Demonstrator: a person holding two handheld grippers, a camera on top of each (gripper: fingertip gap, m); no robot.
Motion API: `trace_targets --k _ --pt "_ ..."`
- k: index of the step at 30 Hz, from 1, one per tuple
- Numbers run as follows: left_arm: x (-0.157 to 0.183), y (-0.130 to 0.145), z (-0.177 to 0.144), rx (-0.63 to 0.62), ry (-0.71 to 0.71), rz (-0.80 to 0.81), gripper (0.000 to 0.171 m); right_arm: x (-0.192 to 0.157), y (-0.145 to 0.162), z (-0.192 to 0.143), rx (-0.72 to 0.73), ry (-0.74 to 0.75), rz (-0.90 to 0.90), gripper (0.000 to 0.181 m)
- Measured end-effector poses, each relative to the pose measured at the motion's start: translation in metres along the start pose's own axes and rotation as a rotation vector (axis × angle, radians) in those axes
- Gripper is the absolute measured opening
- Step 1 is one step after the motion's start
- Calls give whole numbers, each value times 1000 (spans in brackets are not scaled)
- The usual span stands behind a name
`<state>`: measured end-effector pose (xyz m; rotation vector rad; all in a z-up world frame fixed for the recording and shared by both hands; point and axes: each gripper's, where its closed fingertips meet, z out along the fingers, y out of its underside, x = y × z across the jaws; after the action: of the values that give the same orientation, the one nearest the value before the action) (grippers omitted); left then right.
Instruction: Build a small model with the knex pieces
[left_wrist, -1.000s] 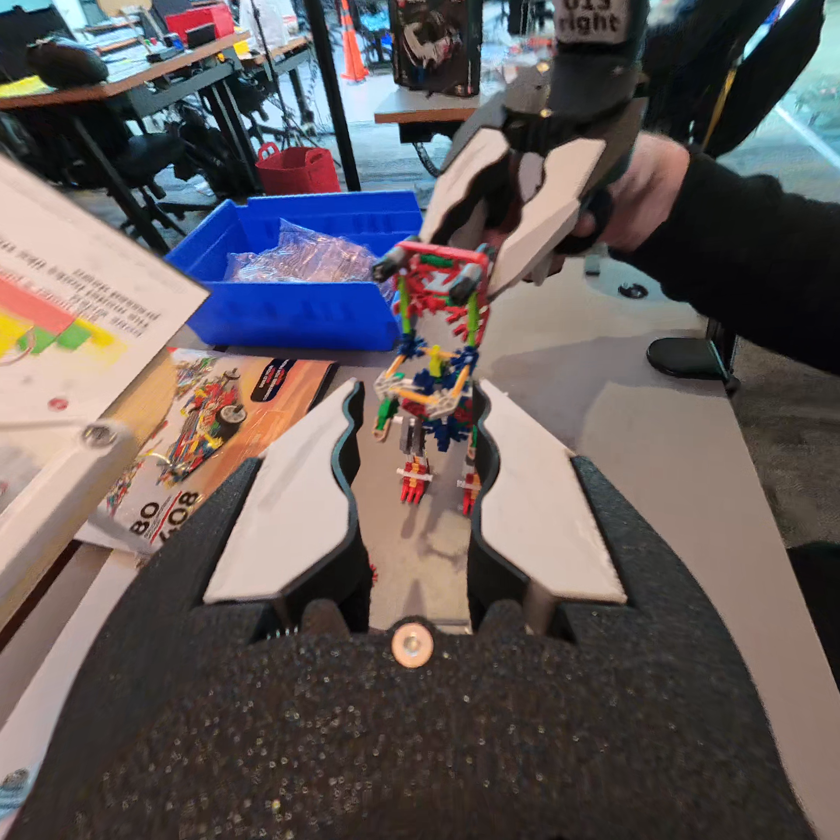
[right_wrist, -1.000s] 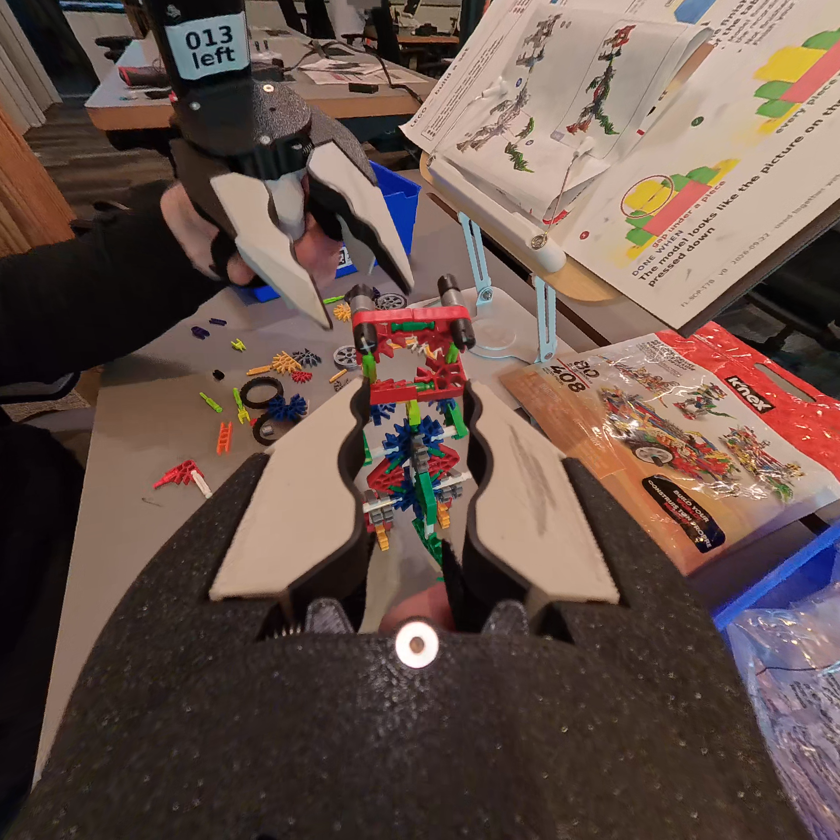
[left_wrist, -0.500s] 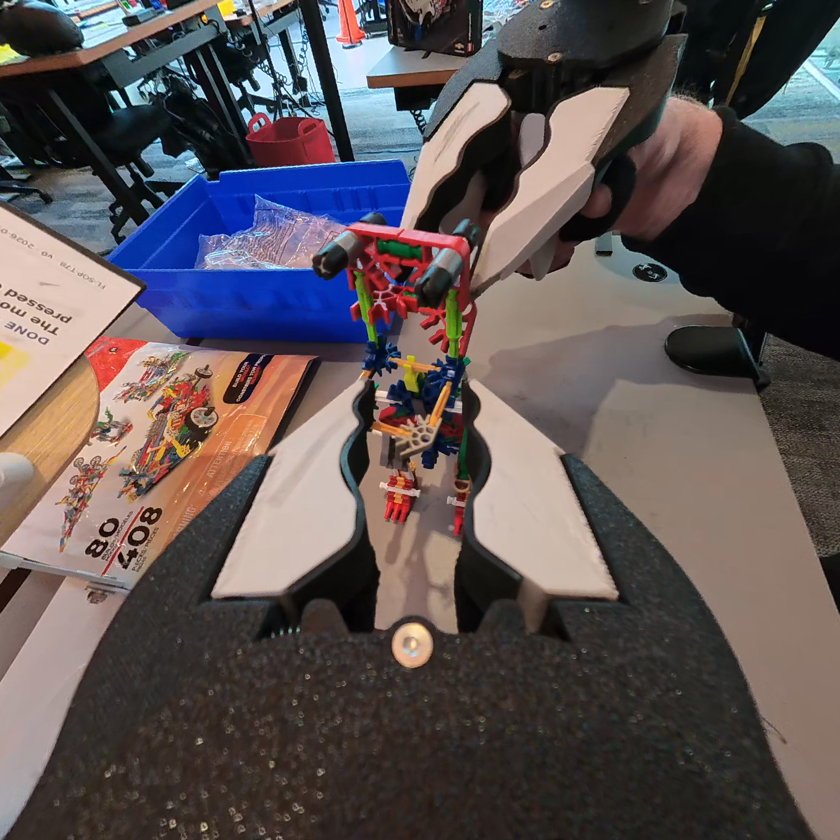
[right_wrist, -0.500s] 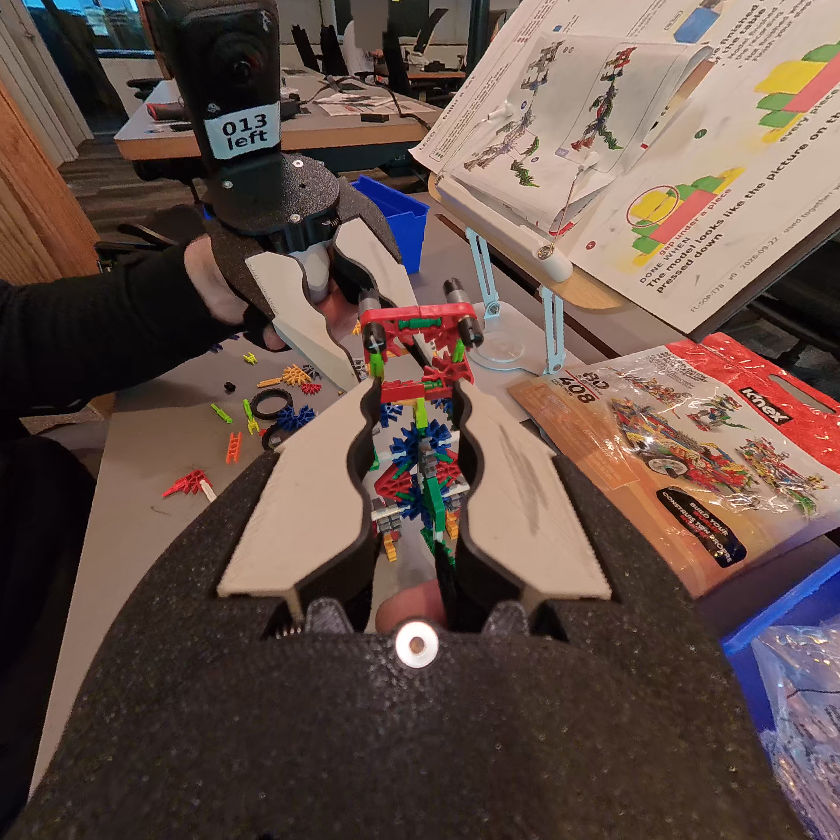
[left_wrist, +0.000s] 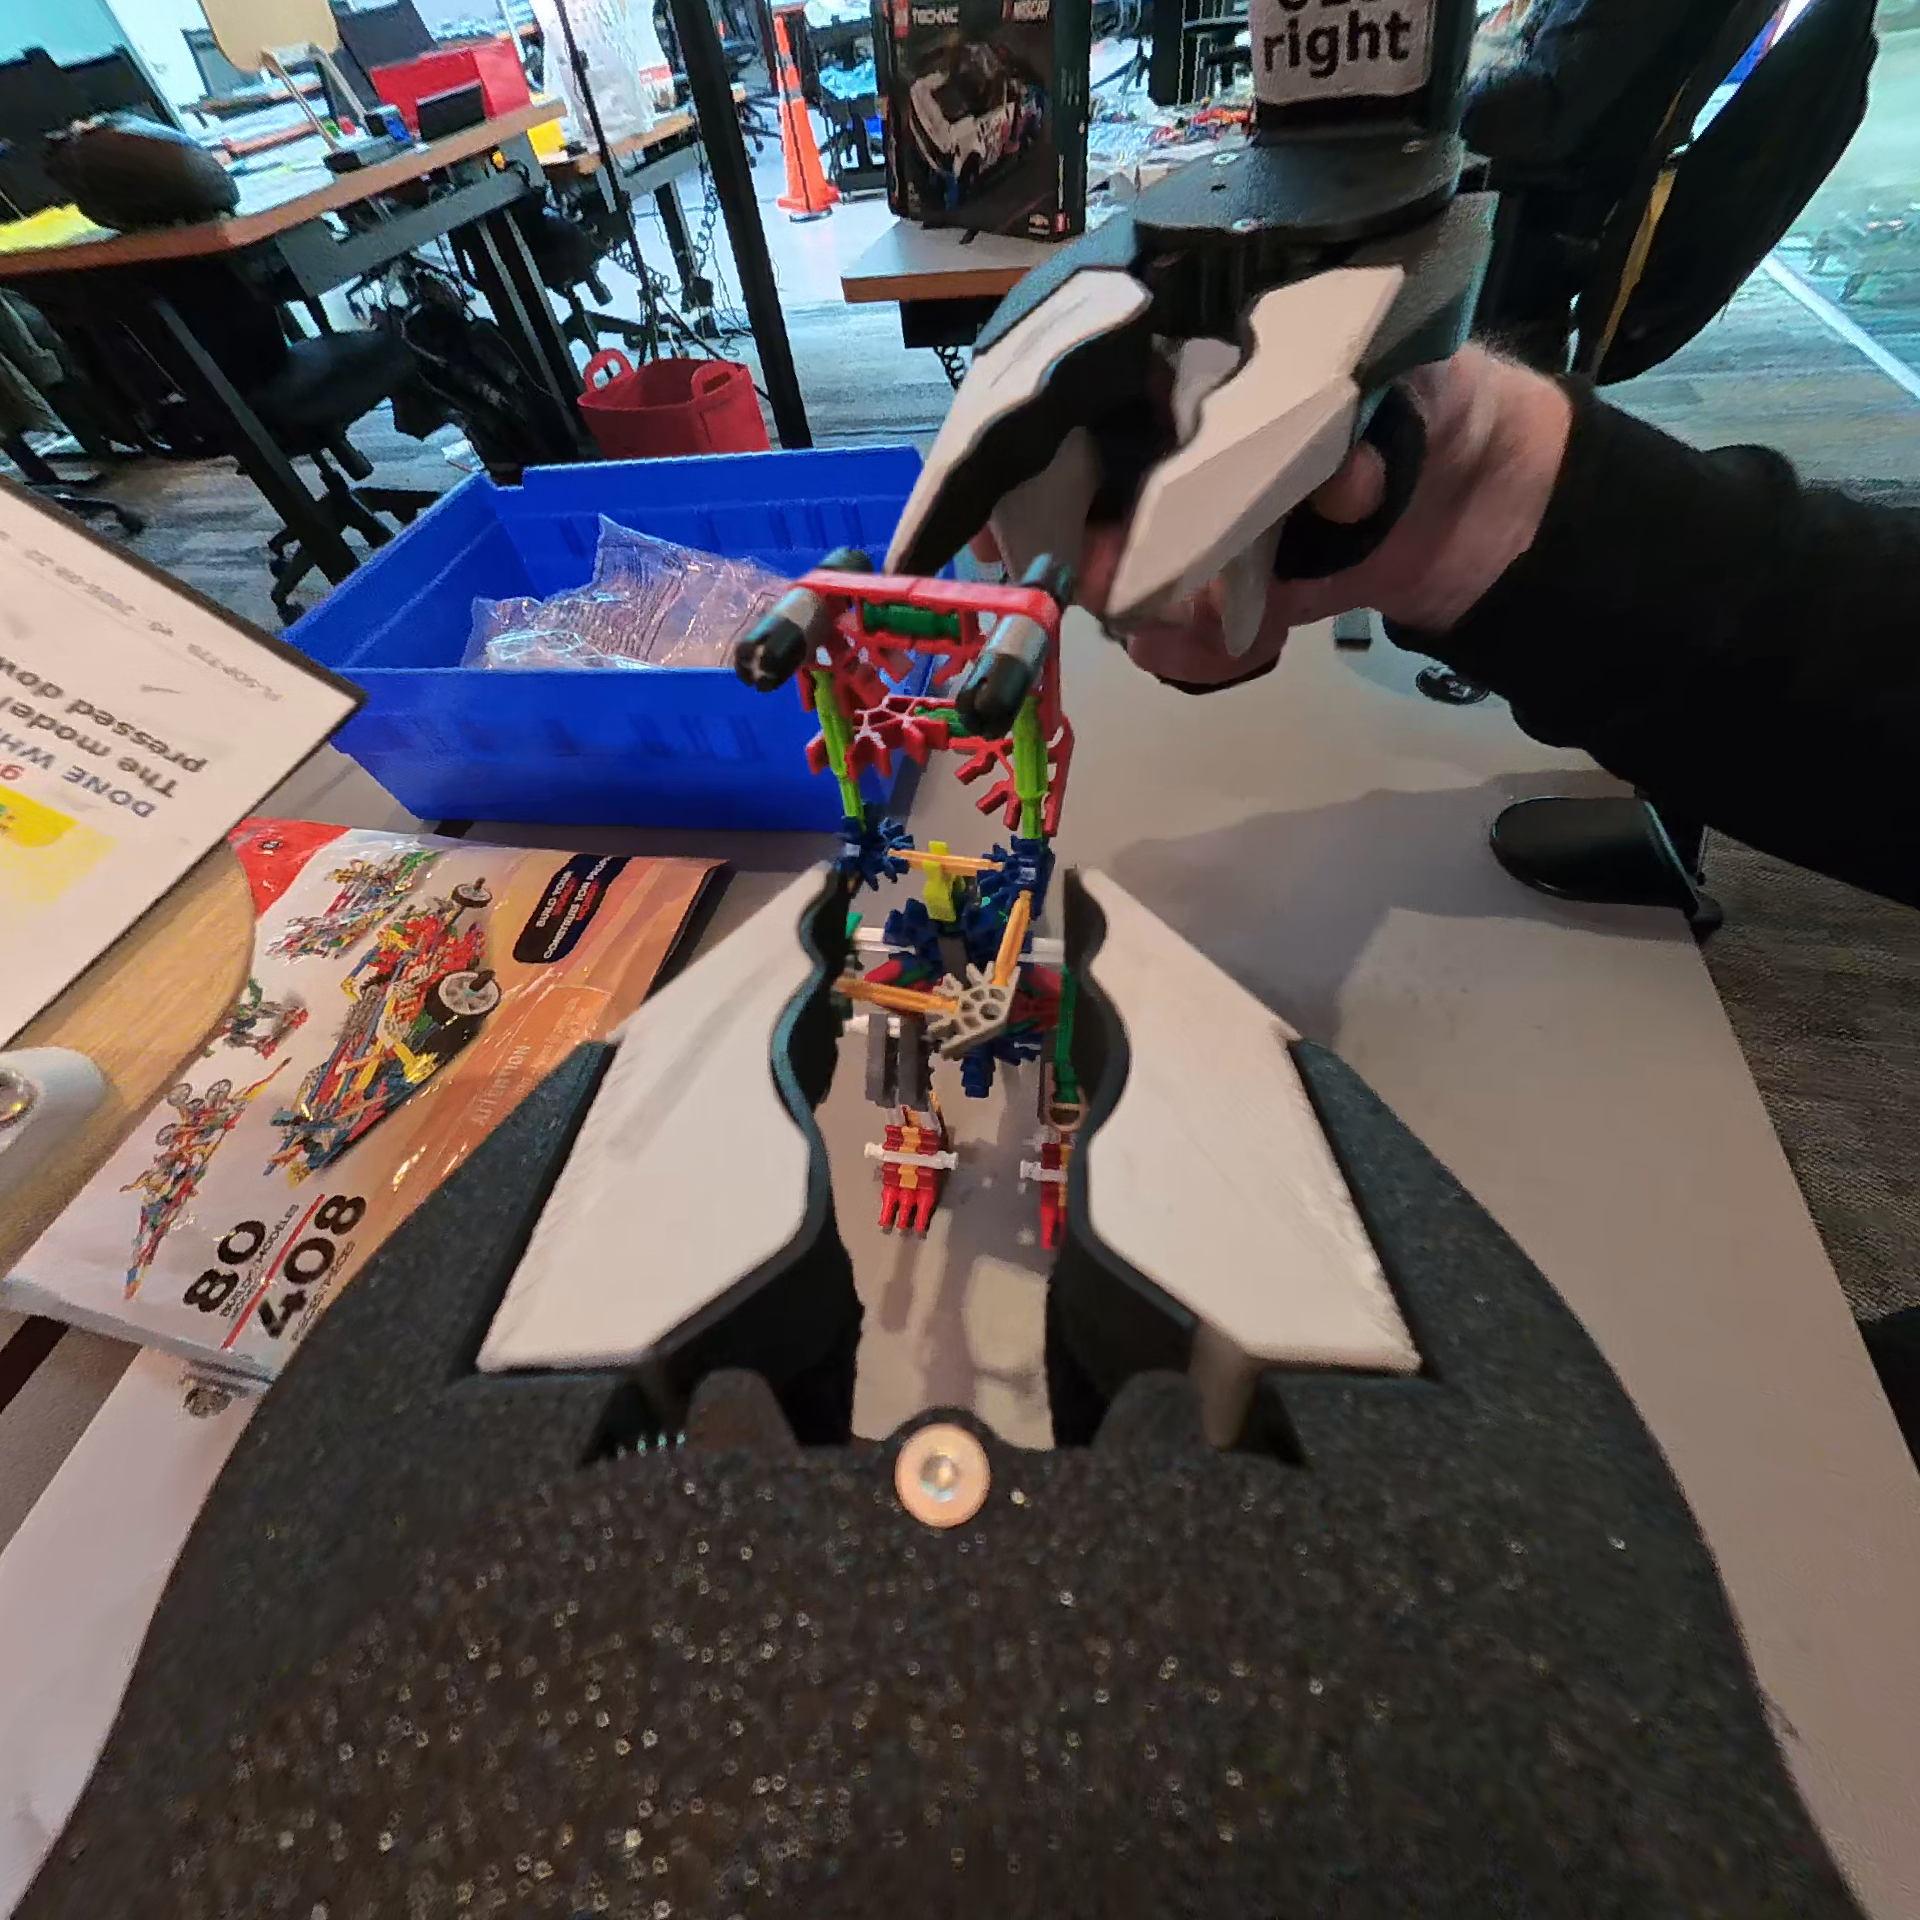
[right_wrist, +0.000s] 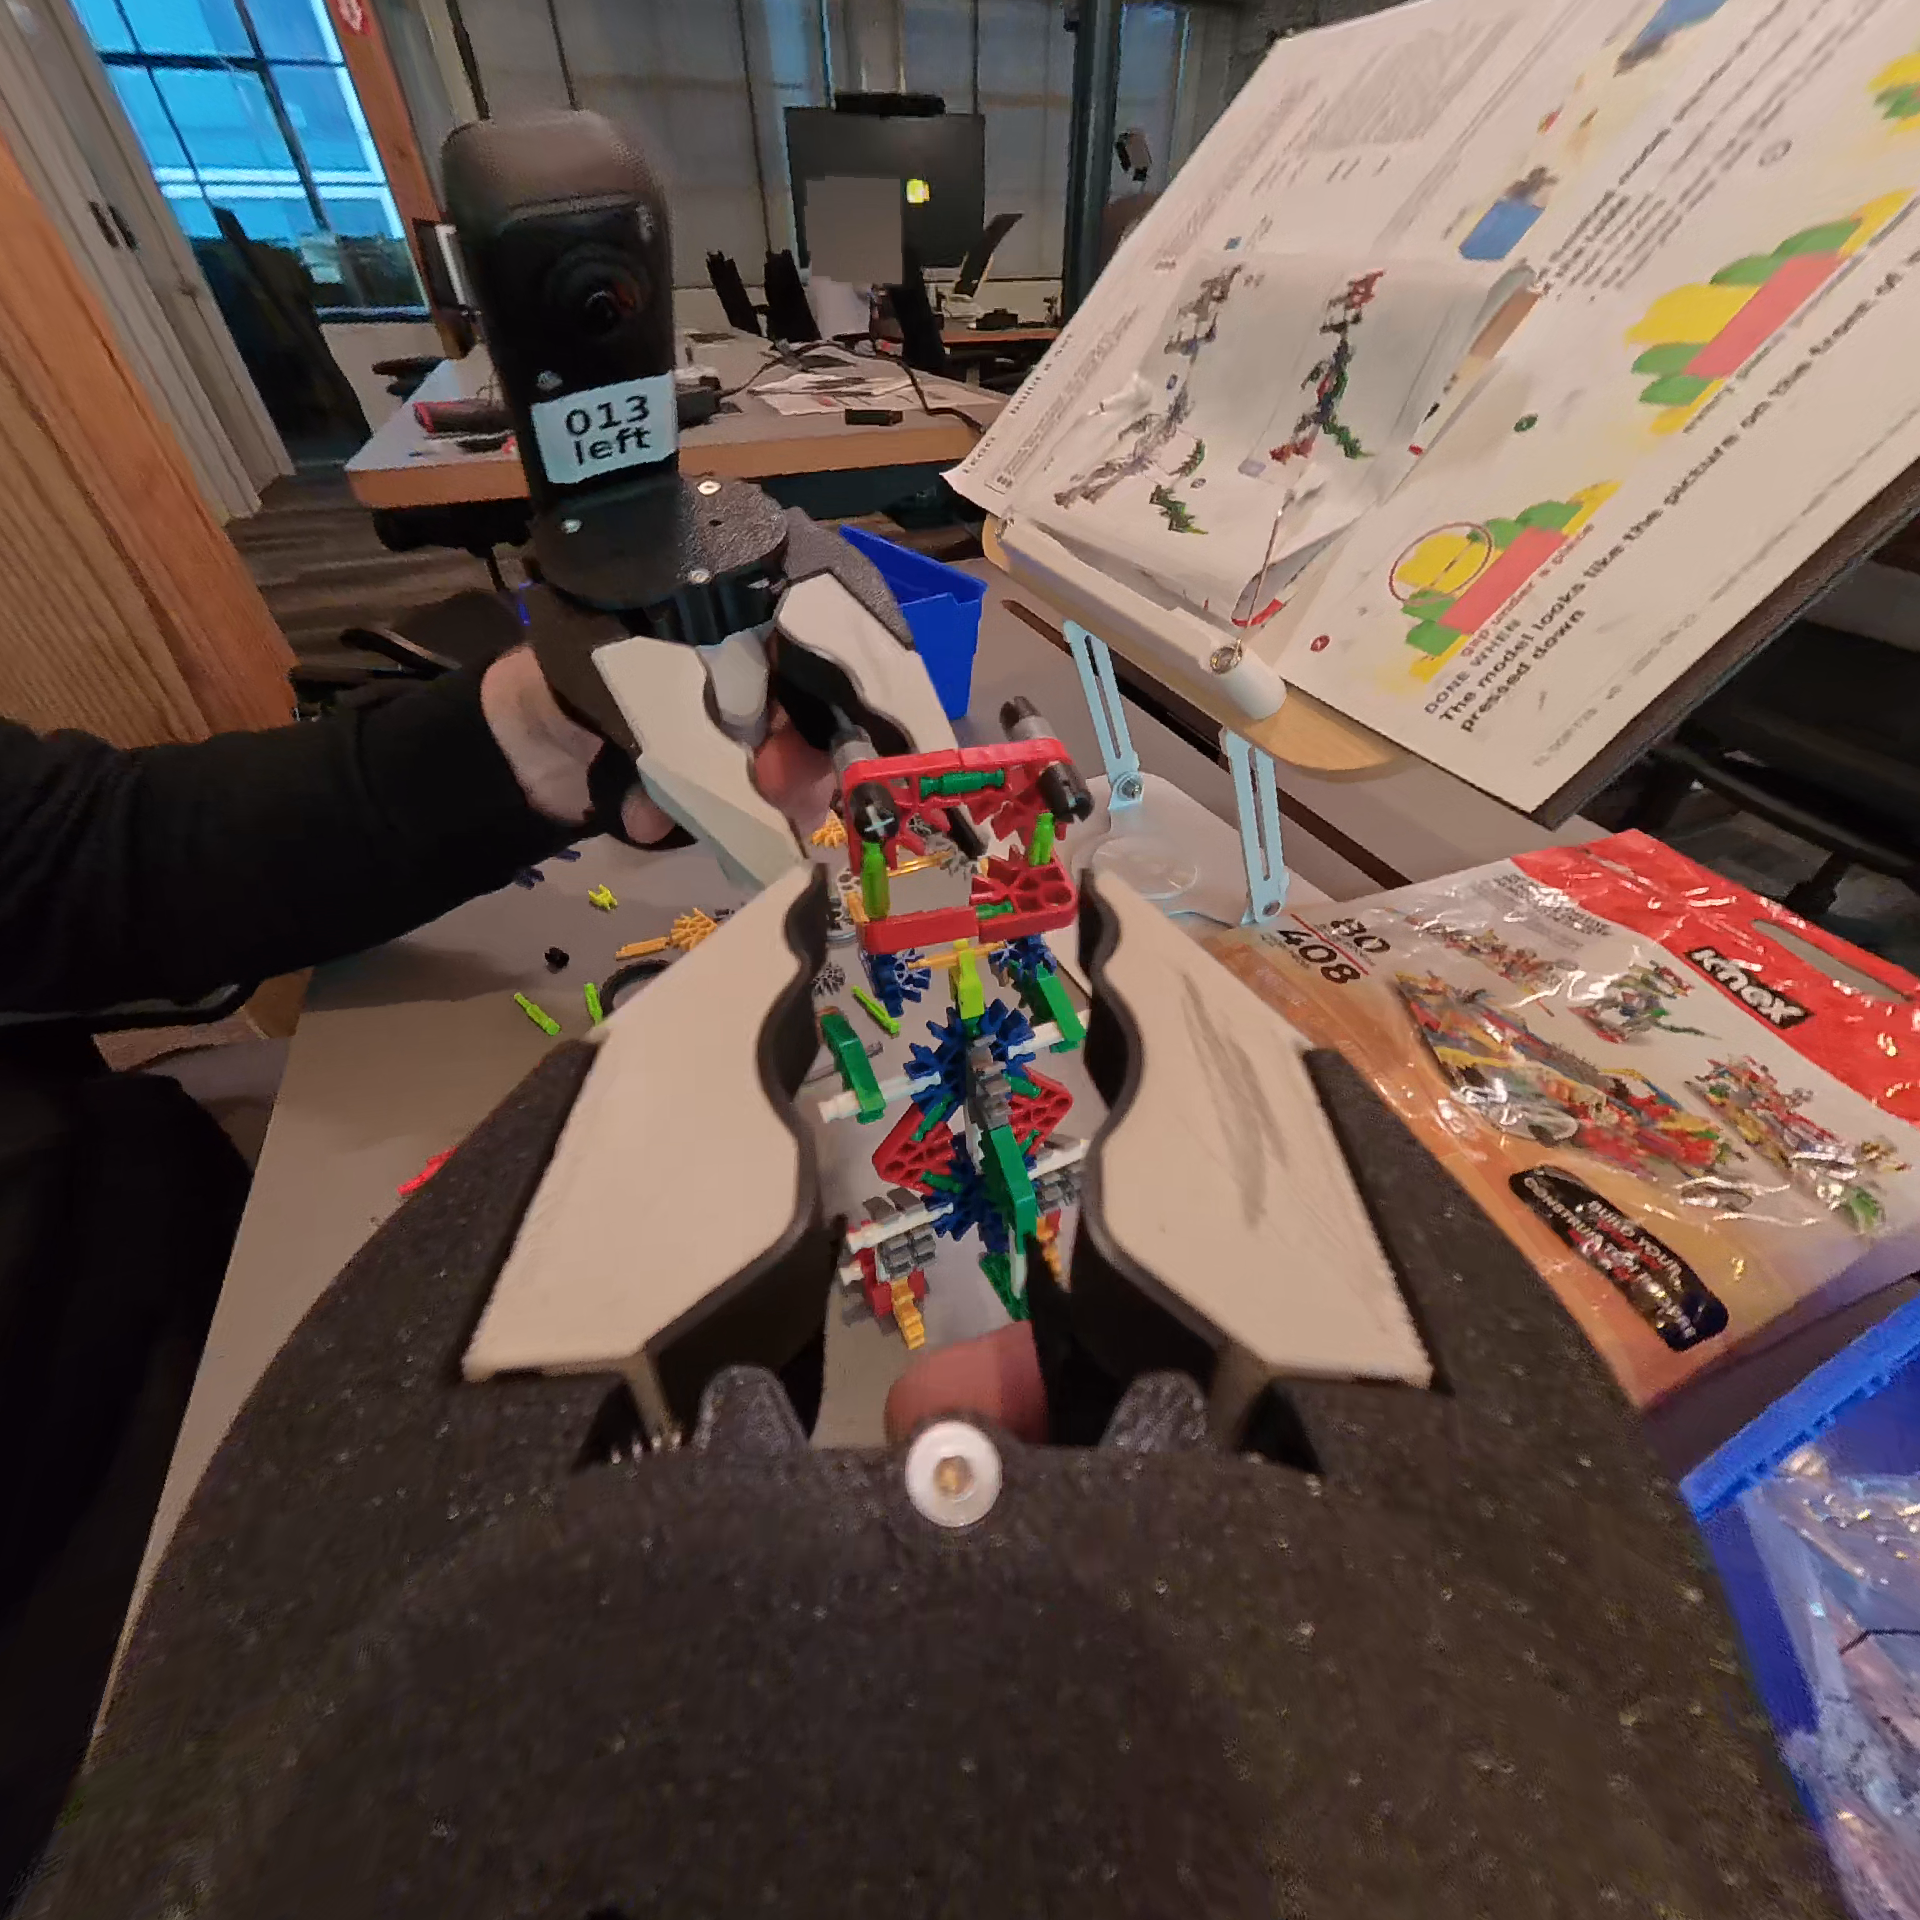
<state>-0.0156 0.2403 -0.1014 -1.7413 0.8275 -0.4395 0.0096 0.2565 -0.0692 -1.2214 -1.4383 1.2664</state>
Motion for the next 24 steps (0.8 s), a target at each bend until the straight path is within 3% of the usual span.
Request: trace_targets --k 4,8,12,16,20,24 --pt "-5 -5 -5 0 -17 15 39 0 7 0 -60 24 -145 64" --pt "-8 -13 -12 12 -40 54 41 2 15 7 -133 63 -300 67" --pt "-6 -27 -23 6 -91 191 43 4 18 14 -221 110 -448 67" --pt "1 -41 -23 -47 -146 380 41 2 20 18 -237 60 -421 58" --pt "0 -33 -12 -173 -211 532 34 3 19 16 -217 104 -494 47" --pt "-6 -27 -6 -202 -262 568 26 -2 16 16 -234 182 -644 34"
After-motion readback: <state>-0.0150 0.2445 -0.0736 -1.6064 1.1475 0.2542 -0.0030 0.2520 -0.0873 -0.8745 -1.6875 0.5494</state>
